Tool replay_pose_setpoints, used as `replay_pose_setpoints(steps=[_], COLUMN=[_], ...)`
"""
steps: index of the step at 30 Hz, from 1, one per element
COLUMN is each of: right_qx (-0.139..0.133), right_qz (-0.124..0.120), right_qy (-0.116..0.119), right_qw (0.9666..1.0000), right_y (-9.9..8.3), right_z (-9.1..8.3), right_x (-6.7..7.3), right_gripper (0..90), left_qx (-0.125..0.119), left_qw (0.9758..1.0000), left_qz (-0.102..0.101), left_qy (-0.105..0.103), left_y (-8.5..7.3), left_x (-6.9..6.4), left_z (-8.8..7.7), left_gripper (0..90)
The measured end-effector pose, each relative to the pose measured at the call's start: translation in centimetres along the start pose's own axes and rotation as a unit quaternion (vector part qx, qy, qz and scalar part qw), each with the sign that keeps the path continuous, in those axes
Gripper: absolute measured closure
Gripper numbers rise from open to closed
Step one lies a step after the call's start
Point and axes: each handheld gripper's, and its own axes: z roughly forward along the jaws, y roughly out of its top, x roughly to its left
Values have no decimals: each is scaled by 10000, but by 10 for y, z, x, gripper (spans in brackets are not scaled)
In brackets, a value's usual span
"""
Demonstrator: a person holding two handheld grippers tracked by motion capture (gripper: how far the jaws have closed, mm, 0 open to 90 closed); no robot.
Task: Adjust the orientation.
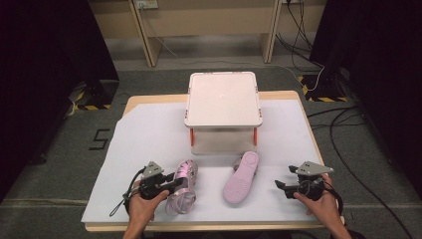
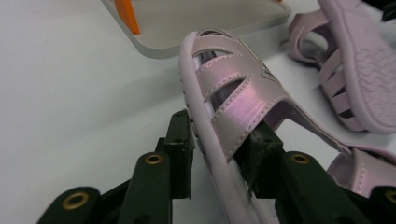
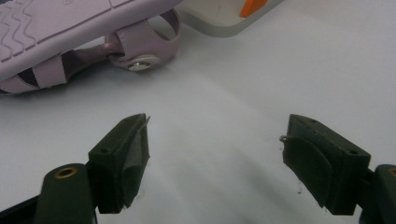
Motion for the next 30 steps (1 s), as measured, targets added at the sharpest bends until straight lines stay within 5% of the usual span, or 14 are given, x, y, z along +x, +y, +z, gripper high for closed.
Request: replay_pose_setpoints(steps=[3,4,5,8,11,14,20,30], right_qx=[-11,-26,-26,-35,-21,-27,-47,-61], right_qz=[13,1,1,4,-11,0,20,-9], right_qy=[9,15,15,23,23,33,22,15], right_qw=[10000,10000,10000,10000,10000,10000,10000,10000], right_y=[0,0,0,0,0,0,0,0], right_z=[0,-1,-1,-1,0,0,-1,-1], right_x=[0,-1,-1,-1,0,1,0,-1], right_gripper=[231,231,231,231,231,231,231,231], left_qx=[103,116,116,101,31,72,-4,-274], left_qw=[9999,9994,9994,9967,9965,9944,9937,9933], left_qz=[27,121,121,183,43,116,128,336], left_qy=[35,298,298,784,836,1048,1115,1074], left_y=[0,0,0,-2,-7,-10,-10,-5], left_x=[0,3,3,12,20,25,28,14], left_z=[8,6,6,-5,-13,-18,-29,-52], left_gripper=[619,550,529,424,403,414,353,254])
